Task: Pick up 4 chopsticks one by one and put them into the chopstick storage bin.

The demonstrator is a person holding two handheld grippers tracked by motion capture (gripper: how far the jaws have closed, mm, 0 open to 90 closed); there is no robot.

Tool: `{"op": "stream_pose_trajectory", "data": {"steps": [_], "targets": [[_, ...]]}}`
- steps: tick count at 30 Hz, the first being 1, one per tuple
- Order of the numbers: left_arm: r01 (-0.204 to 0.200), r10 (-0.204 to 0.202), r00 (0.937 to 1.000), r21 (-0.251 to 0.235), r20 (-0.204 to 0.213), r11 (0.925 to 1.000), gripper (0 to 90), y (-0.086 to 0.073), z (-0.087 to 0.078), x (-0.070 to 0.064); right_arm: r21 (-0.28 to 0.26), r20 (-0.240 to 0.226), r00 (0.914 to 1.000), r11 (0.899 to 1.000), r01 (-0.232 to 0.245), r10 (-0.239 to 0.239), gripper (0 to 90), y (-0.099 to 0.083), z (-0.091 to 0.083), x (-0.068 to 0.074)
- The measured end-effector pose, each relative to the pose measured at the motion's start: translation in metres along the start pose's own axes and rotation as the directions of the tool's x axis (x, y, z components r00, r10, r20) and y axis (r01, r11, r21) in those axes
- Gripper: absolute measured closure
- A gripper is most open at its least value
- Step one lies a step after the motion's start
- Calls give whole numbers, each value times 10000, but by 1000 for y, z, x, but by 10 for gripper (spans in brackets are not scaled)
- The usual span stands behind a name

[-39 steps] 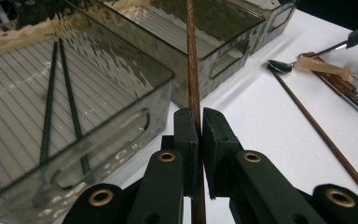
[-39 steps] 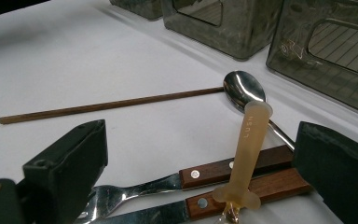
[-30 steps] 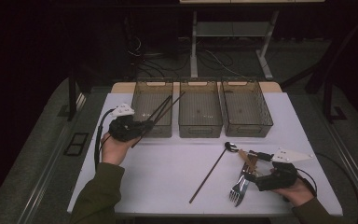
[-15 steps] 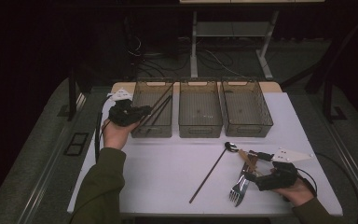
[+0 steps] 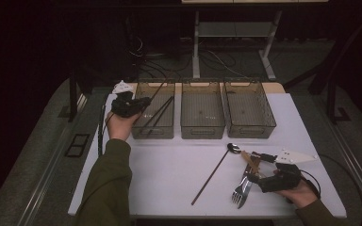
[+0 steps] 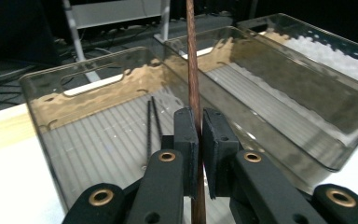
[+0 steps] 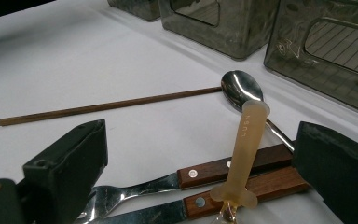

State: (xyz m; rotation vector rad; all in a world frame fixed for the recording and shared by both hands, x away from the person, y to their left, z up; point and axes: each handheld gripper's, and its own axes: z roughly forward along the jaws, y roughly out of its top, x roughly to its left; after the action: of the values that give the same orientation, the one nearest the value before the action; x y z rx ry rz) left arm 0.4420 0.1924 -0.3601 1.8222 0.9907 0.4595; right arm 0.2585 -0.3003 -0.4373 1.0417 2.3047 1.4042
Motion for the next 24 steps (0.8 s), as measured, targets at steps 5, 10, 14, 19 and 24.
{"op": "stream_pose_trajectory", "data": {"steps": [5,10,14,19,24], "targets": [[276,-275,9996,79,-107,9996,844,-4,5,9,30,3,10000,10000,11,-11,36,0,0,0],[355,-350,9992,294,-196,9989,844,-9,10,12,-7,16,10000,10000,22,-22,36,-1,0,-1],[220,-204,9993,534,-316,9983,844,-12,14,12,7,9,10000,10000,7,-7,36,-1,0,-1],[261,-235,9991,728,-354,9970,844,-16,18,12,-4,16,10000,10000,38,-38,36,-1,-1,-1],[207,-163,9989,997,-447,9948,844,-22,22,12,-1,-13,10000,10000,40,-40,36,-1,-1,0]]}}
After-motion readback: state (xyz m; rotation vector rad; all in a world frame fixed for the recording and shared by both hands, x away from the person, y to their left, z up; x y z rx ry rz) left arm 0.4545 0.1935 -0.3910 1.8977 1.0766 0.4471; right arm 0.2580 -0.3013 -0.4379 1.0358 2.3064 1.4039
